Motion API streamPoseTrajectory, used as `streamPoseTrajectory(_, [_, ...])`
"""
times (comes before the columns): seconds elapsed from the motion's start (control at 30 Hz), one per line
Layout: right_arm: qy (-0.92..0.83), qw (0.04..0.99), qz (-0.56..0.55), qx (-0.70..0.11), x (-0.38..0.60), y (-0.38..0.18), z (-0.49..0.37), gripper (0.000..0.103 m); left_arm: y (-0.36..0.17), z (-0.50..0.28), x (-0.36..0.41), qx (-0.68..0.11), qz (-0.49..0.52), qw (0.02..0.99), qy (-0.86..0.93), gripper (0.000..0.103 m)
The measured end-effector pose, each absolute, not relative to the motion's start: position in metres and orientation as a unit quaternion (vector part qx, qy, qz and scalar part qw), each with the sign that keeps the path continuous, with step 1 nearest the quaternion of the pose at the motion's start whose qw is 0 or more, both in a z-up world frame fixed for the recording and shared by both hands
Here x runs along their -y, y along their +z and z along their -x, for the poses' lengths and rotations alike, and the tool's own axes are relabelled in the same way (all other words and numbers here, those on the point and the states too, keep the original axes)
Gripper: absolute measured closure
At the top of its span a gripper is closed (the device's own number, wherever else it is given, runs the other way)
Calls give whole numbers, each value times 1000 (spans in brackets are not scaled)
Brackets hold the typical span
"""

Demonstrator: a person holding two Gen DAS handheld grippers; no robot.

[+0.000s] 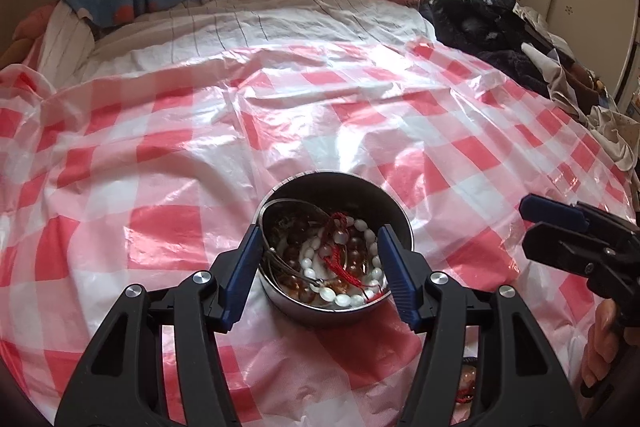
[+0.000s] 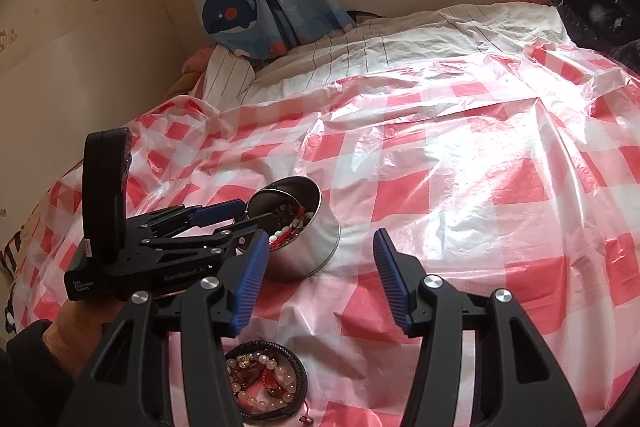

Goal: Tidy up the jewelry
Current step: 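Open the left gripper over the tin while the right opens to drop its bracelet, then move the left gripper to the black coiled bracelet and close on it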

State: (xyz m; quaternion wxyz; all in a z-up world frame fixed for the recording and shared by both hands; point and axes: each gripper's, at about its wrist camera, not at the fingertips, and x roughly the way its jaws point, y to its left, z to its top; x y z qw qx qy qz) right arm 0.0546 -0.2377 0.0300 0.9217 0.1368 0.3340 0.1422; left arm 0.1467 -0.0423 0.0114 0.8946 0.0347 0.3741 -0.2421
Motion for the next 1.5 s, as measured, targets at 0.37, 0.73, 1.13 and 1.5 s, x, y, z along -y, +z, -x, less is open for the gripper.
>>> streamPoseTrajectory(0.37, [144, 920, -135, -339, 236, 30, -55, 48, 0, -147, 56, -411, -56, 871, -263, 44])
streamPoseTrajectory(0.73, [156, 911, -135, -358, 247, 29, -23, 47, 16, -54, 16, -406, -53, 881, -235, 31])
streamPoseTrajectory(1.13, [131, 900, -167, -382, 259, 6, 12, 50, -25, -47, 55, -448, -101, 850, -260, 72])
streamPoseTrajectory(1.5, [131, 898, -164, -386, 255, 2, 9, 50, -5, -45, 44, -441, -45, 848, -290, 96])
